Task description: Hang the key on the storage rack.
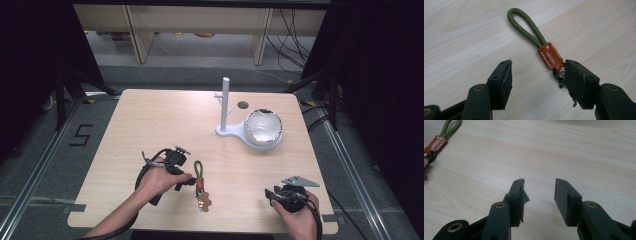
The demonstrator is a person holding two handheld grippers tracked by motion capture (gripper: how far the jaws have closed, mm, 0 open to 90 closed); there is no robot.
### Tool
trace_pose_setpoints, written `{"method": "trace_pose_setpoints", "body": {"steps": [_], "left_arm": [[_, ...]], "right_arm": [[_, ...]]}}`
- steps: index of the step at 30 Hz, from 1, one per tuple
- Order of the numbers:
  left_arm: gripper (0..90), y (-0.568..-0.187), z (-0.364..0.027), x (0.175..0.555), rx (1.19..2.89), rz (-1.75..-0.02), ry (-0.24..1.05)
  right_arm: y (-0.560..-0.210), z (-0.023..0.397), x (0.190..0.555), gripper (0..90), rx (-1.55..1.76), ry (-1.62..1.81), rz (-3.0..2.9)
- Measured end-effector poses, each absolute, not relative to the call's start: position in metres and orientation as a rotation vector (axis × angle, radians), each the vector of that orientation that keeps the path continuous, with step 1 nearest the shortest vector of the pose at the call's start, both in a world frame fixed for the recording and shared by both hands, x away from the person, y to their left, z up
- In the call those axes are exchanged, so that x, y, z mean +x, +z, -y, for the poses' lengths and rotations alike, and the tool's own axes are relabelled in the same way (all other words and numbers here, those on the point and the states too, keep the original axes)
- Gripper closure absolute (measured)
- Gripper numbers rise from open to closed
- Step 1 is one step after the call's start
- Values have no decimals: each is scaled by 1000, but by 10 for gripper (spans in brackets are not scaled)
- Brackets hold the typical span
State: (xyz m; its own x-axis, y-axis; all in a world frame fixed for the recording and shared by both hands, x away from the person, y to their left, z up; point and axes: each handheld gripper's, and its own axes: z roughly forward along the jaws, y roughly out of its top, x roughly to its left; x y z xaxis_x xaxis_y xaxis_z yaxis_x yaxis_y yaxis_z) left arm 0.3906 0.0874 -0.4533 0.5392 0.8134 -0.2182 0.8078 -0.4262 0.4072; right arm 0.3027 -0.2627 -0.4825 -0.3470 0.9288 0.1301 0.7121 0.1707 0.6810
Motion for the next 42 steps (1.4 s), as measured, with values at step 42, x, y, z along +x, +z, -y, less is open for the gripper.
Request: {"method": "trace_pose_setpoints", "body": {"steps": [42], "left_arm": [[543,-479,-32,410,2569,-1333,41]], "right_arm": [[-482,264,301,584,1598,1046,-2185]]}}
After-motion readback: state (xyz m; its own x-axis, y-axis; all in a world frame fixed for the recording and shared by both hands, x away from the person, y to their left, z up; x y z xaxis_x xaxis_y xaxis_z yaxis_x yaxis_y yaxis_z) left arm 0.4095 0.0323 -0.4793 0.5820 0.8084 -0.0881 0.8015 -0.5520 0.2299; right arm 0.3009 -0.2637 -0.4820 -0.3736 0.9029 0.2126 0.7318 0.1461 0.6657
